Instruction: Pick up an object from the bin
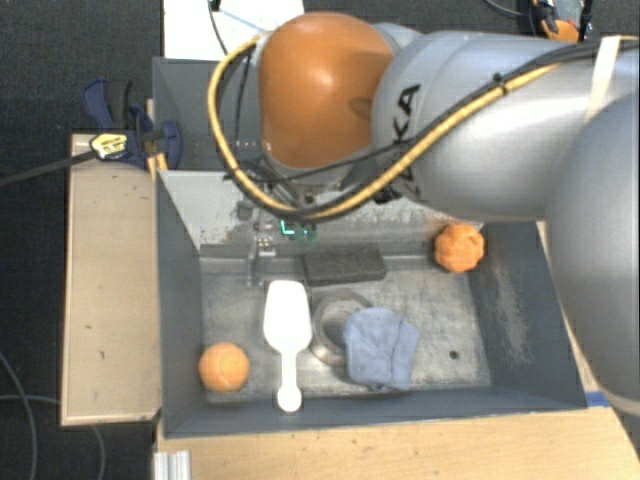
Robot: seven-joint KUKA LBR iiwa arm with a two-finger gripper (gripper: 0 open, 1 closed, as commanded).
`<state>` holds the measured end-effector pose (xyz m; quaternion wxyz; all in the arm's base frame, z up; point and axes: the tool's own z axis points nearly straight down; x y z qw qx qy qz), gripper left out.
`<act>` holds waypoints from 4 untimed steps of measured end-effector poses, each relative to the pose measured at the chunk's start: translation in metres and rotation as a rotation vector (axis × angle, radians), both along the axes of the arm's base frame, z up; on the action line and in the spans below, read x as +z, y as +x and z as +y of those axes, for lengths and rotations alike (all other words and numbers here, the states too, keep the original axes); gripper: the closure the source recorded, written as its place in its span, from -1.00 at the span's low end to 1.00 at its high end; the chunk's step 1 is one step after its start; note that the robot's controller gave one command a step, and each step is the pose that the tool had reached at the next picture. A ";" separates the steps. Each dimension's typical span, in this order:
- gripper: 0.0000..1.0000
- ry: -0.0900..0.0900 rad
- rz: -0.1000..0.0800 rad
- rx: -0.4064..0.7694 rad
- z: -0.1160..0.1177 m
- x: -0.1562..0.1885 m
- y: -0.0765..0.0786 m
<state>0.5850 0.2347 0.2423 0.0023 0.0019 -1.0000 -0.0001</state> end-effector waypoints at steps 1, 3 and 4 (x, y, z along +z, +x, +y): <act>1.00 0.002 -0.008 -0.007 -0.001 0.005 0.002; 1.00 0.003 -0.013 0.228 -0.009 -0.027 -0.006; 1.00 0.002 -0.010 0.383 -0.015 -0.076 -0.005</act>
Offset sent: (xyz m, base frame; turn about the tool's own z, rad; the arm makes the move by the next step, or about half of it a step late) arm 0.0000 0.0000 0.0000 0.0000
